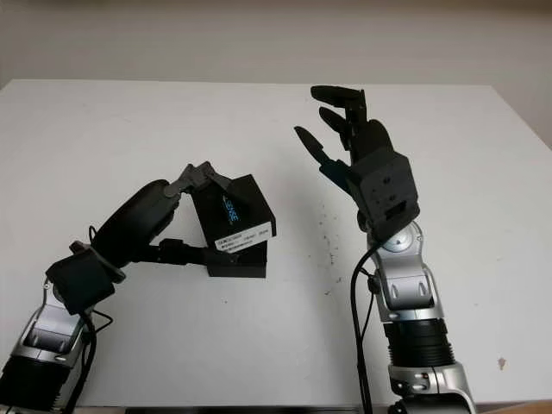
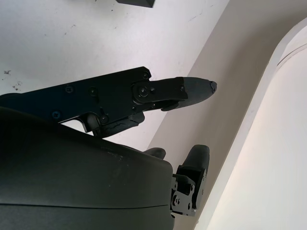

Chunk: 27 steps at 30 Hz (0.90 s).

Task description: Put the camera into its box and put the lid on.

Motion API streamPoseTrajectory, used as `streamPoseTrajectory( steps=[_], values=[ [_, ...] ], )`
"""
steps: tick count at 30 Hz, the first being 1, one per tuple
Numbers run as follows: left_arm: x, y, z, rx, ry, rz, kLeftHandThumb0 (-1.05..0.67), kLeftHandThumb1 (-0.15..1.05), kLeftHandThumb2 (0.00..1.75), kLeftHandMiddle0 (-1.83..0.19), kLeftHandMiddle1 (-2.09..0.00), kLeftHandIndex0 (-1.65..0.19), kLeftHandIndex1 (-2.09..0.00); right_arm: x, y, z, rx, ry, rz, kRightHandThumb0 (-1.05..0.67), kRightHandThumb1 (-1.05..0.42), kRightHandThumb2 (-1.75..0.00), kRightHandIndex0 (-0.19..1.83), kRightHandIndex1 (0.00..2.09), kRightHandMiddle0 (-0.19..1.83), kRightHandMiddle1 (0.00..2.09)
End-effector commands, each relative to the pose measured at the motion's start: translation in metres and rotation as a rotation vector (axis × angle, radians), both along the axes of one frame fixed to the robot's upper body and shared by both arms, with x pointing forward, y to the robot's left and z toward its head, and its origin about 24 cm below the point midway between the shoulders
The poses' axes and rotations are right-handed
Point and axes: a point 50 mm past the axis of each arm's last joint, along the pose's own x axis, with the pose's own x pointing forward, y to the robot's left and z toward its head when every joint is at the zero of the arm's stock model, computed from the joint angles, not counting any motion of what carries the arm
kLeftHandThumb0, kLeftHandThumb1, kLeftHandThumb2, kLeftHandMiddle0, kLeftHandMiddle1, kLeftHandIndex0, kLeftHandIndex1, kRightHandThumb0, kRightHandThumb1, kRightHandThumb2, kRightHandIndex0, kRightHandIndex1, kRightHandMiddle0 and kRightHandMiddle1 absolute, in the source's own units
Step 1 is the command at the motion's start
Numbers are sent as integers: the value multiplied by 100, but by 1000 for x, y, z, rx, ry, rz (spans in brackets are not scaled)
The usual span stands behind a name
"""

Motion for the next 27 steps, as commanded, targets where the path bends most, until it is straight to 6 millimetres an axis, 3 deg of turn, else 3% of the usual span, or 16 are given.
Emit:
streamPoseTrajectory(
  steps=[1,10,27],
  values=[
    [1,-3,6,23,-26,-36,-22,104,6,-23,-165,-23,-148,0,-1,4,5,-15,-7,-50,-105,-25,9,44,-17,108],
    [3,-4,1,49,5,-108,-24,103,5,-27,-166,-25,-154,0,-2,3,0,-20,-6,-50,-105,-25,9,46,-19,112],
    [5,2,0,174,-17,-86,-19,103,5,-21,-175,-18,-158,-2,-2,4,-5,-21,-2,-50,-105,-24,10,45,-16,107]
  ],
)
